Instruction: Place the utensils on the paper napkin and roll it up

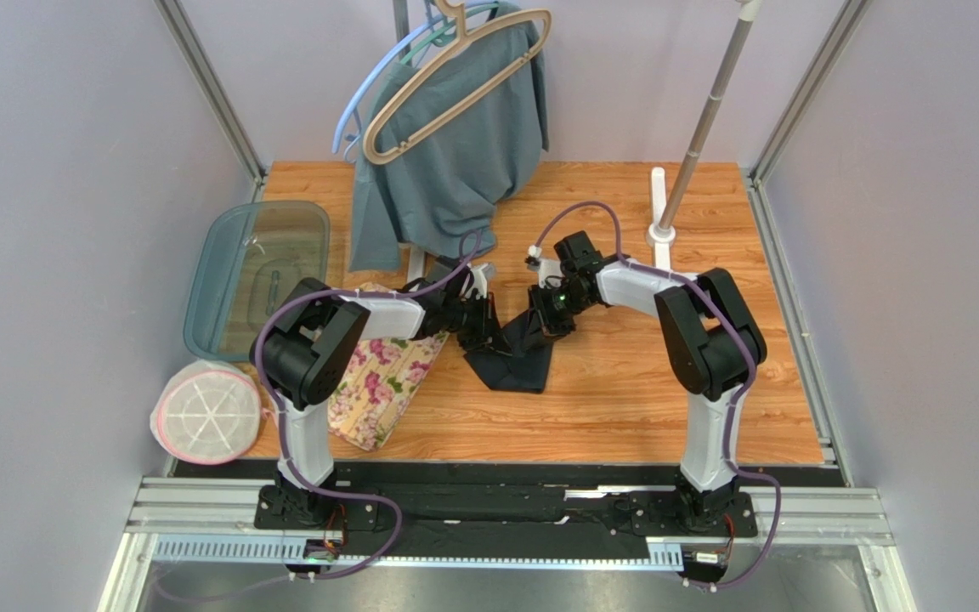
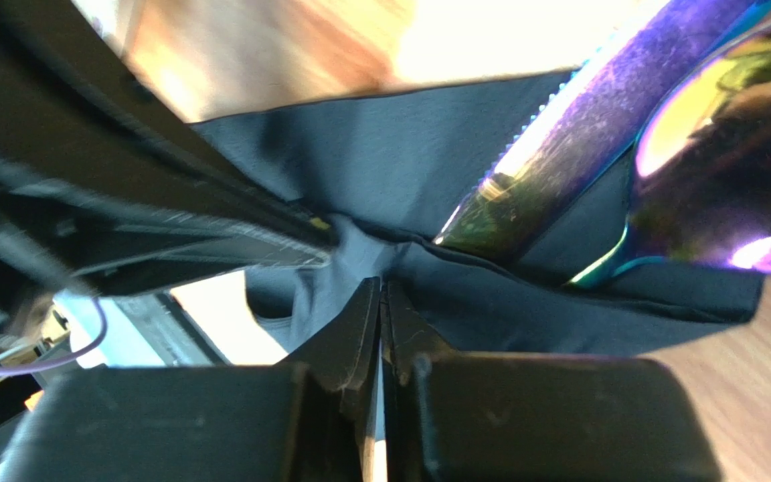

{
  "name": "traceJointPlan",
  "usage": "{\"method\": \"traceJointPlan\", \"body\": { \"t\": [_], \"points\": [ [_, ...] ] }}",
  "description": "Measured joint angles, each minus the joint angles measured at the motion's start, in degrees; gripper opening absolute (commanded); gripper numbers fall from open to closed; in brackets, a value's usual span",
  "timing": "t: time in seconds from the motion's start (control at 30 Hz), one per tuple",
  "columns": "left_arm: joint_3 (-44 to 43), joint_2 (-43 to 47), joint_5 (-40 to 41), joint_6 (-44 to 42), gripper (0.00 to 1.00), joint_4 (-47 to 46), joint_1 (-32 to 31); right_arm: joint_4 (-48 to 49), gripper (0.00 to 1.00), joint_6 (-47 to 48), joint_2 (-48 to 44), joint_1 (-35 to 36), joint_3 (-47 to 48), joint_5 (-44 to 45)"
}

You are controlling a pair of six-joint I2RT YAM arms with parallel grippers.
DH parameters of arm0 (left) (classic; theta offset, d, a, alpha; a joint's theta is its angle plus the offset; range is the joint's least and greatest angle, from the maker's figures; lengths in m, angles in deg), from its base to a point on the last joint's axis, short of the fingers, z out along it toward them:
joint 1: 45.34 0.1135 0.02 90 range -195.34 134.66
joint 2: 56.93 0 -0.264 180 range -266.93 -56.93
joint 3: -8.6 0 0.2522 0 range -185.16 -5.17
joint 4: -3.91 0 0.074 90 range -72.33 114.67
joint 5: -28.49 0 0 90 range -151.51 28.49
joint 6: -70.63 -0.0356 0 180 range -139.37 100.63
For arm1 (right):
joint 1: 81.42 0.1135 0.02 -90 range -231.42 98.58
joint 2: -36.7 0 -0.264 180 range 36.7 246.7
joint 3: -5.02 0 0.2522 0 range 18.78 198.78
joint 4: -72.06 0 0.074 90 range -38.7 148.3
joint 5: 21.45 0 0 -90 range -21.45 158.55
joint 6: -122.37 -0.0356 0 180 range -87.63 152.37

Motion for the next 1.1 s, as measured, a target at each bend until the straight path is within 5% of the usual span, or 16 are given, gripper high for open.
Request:
{"method": "traceJointPlan", "body": {
  "t": [0.37, 0.63, 1.1],
  "points": [
    [2.36, 3.69, 0.7, -1.25, 0.22, 0.09, 0.02, 0.28, 0.02, 0.42, 1.64, 1.25, 0.66, 1.42],
    [2.73, 10.32, -2.8, -1.22, 0.19, -1.09, -2.05, 0.35, 0.02, 1.42, 2.08, 1.07, 0.74, 0.2],
    [1.97, -0.35, -2.6, 0.76, 0.07, -3.63, -3.37, 0.15, 0.08, 1.57, 2.71, 1.07, 1.4, -1.31]
  ]
}}
